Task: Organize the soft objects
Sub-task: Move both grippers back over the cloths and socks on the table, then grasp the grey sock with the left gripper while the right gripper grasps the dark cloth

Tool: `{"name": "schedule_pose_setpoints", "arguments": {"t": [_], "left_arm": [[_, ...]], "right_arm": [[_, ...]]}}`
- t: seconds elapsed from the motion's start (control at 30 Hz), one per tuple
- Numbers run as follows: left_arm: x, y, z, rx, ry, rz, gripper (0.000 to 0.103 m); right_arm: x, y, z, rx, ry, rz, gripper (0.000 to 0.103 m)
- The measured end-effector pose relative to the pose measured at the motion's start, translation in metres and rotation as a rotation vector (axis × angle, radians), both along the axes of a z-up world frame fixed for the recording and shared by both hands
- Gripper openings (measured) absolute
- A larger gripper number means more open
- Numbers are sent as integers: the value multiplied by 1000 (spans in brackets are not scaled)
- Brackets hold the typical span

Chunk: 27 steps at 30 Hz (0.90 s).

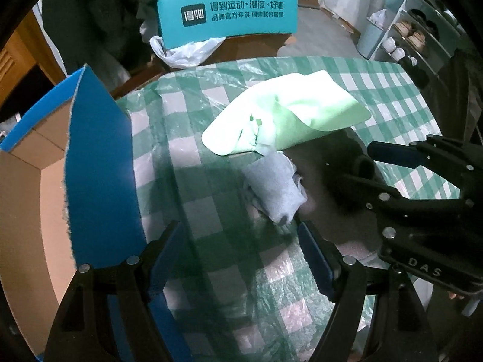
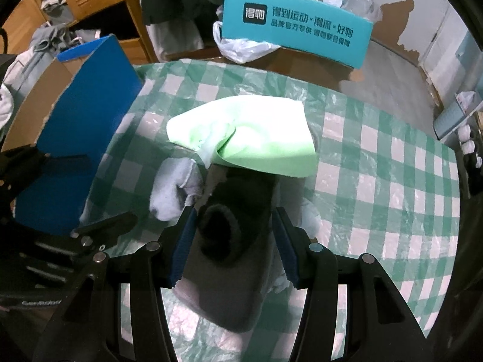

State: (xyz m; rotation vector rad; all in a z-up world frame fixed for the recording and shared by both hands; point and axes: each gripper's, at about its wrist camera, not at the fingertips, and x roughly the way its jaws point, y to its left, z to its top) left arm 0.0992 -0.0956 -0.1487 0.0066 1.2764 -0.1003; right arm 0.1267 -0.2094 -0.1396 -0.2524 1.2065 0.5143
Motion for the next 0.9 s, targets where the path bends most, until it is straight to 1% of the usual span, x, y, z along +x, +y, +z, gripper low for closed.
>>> {"name": "schedule_pose_setpoints", "arguments": {"t": [0.13, 0.33, 0.37, 0.43, 0.67, 0.8, 0.9], "left_arm": [[4, 0, -7, 5, 15, 1, 79], [10, -1, -21, -17, 51, 10, 79], [11, -2, -23, -18, 53, 9, 79], [13, -4, -26, -13, 55, 3, 79], [24, -12, -32, -11, 56, -4, 80], [29, -20, -32, -11, 46, -14, 81], [33, -26, -35, -2, 47, -21, 81]], "right_arm": [[3, 2, -7, -15, 7, 7, 52], [8, 0, -17, -32, 18, 17, 52], [8, -2, -18, -29, 20, 17, 51], [9, -5, -17, -10, 29, 16, 35], [13, -26, -17, 44, 66, -31, 29], [16, -42, -15, 122, 110, -74, 26], [14, -48, -13, 122, 112, -69, 26]]}}
